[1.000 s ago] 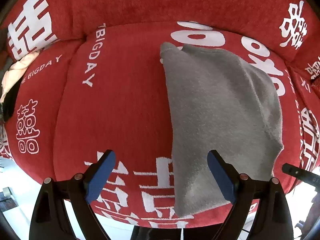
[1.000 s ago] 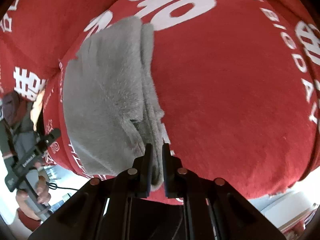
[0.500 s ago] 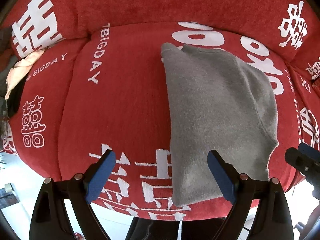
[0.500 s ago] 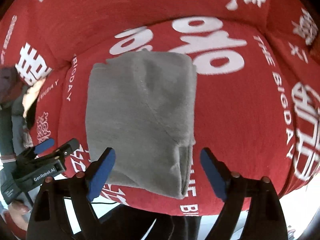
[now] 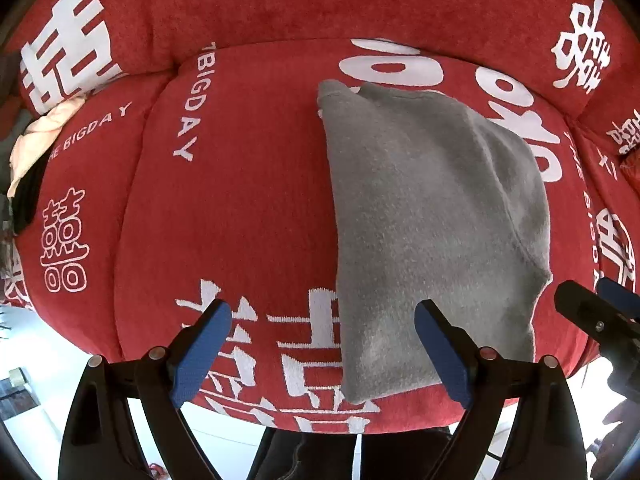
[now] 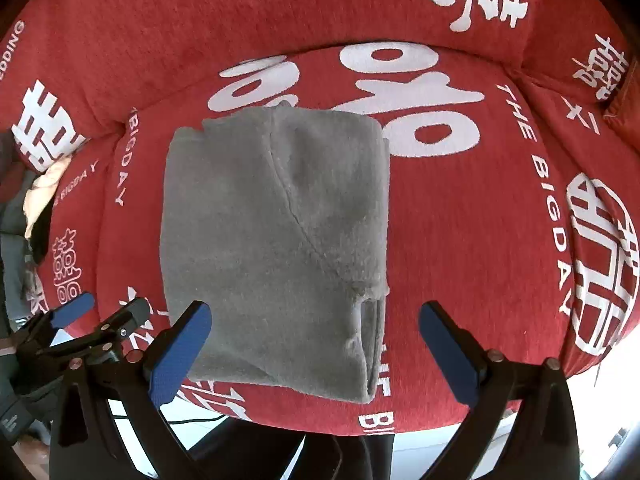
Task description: Fold small clothes
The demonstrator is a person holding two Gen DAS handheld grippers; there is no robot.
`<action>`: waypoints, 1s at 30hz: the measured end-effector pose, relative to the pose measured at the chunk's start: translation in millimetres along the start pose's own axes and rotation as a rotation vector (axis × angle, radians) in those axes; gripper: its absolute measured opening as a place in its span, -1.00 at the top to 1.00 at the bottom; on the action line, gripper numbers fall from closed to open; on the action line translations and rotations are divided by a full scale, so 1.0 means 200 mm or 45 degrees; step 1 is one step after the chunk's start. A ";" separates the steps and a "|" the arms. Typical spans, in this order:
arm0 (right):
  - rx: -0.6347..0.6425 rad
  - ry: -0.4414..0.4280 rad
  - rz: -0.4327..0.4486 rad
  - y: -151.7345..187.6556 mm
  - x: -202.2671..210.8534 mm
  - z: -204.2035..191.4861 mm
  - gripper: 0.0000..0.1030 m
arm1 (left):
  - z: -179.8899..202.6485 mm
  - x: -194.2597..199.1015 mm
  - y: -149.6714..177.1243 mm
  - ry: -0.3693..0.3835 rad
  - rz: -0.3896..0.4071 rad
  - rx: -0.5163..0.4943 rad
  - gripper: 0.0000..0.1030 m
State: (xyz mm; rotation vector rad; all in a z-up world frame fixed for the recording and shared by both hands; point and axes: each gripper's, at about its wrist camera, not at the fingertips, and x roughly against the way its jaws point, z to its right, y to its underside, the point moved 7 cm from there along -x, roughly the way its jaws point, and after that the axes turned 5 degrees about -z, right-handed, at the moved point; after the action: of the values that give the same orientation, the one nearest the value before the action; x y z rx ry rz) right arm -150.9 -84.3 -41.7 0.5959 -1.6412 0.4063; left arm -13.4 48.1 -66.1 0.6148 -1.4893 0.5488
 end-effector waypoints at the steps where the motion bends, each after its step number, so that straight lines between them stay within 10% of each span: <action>1: -0.005 -0.004 -0.006 0.00 0.00 0.00 -1.00 | 0.00 0.00 0.00 -0.003 0.001 0.000 -0.81; 30: -0.005 0.011 -0.044 0.04 -0.03 -0.03 -1.00 | 0.00 0.01 0.02 -0.009 -0.008 -0.007 -0.81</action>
State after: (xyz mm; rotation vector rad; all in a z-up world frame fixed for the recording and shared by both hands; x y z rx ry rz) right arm -150.9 -73.2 -46.8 0.6179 -1.6210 0.3798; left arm -15.3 51.5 -64.7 0.6174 -1.4946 0.5385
